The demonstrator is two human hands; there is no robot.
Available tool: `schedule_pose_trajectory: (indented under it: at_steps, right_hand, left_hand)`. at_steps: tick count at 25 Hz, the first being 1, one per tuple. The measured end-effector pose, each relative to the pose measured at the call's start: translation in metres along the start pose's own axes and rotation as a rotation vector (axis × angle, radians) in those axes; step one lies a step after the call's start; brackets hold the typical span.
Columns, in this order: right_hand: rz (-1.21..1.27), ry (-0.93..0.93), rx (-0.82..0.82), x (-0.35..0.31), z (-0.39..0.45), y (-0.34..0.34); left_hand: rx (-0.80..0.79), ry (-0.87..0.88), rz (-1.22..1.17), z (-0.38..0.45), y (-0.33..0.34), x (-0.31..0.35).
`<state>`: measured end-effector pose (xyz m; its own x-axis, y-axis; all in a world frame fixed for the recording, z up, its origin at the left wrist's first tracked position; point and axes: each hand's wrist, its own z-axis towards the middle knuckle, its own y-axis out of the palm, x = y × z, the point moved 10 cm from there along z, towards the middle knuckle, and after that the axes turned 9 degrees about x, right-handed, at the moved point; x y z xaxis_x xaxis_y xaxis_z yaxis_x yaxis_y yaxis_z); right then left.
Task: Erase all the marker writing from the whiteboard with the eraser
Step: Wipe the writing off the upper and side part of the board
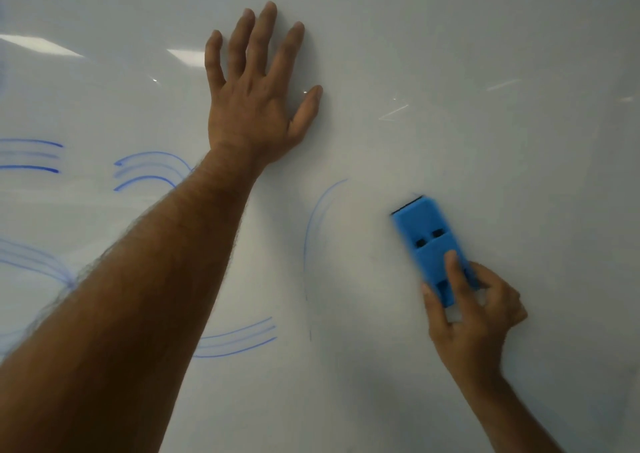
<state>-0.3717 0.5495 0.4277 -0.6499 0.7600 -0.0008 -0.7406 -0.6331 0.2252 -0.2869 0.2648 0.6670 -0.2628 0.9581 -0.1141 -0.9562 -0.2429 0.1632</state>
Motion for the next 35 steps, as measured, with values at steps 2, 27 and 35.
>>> schedule_pose_trajectory:
  at_steps: [2,27,35]
  right_hand:
    - [-0.02,-0.236,-0.092,-0.023,-0.008,0.007]
    - [-0.008,0.164,0.075,0.0,0.049,0.017]
    - [0.092,-0.484,-0.171,-0.091,0.035,0.041]
  left_hand:
    - [-0.001,0.0,-0.004,0.0,0.0,0.0]
    - [-0.004,0.001,0.003,0.0,-0.001,0.002]
    - [-0.056,0.009,0.023,0.001,0.0,0.002]
